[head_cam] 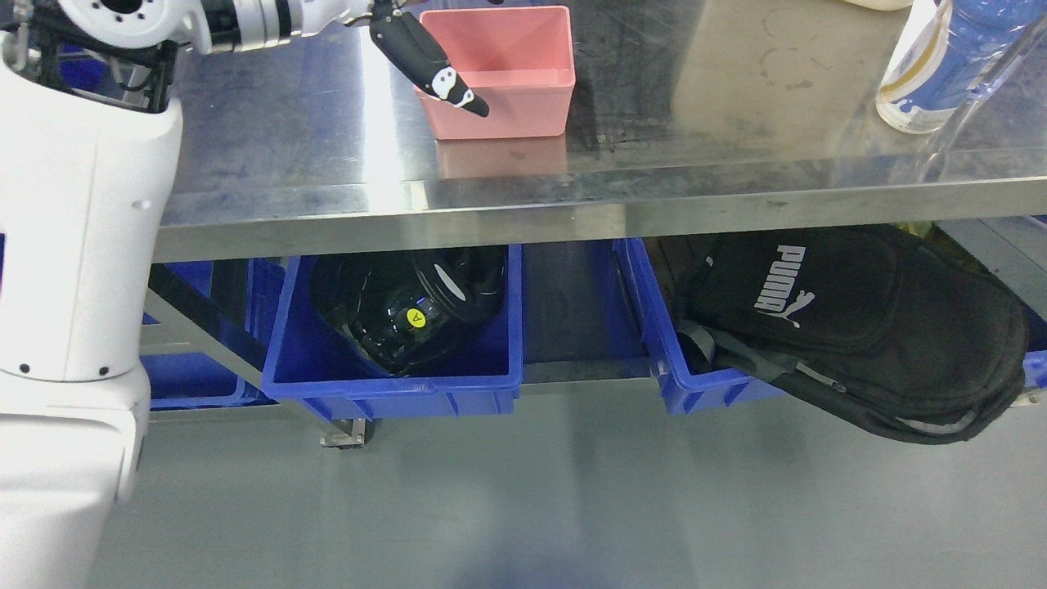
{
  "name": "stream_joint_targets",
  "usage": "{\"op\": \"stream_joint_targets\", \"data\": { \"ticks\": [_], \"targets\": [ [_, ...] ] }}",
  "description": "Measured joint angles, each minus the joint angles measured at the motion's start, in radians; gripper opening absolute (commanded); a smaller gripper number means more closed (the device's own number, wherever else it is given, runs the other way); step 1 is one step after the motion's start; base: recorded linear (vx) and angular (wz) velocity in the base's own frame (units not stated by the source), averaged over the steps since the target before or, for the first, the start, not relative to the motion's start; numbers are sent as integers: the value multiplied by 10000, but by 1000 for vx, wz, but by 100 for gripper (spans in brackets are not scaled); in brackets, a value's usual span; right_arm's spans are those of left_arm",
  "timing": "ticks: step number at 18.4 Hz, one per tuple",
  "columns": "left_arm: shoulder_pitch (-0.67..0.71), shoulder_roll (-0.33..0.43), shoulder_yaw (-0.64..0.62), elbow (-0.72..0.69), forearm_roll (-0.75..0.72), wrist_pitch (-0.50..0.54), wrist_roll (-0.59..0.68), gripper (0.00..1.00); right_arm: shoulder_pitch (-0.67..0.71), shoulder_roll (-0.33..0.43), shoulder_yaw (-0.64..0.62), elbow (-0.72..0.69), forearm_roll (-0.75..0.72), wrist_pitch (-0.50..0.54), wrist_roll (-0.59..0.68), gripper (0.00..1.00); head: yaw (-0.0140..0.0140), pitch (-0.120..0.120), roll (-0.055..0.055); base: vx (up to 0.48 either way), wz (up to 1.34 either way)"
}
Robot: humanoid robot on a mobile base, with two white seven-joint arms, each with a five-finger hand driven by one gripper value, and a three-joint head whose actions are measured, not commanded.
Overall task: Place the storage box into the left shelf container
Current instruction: 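Hook the left hand fingers over the pink box's rim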
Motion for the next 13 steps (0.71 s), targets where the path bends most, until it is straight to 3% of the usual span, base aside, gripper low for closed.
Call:
{"op": "stream_joint_targets", "data": {
  "ticks": [13],
  "targets": [
    [-816,-875,-1262,2043,-1458,16,16,91,0,0,2,0,0,-21,-32,100,0,0,0,0,0]
  ]
}}
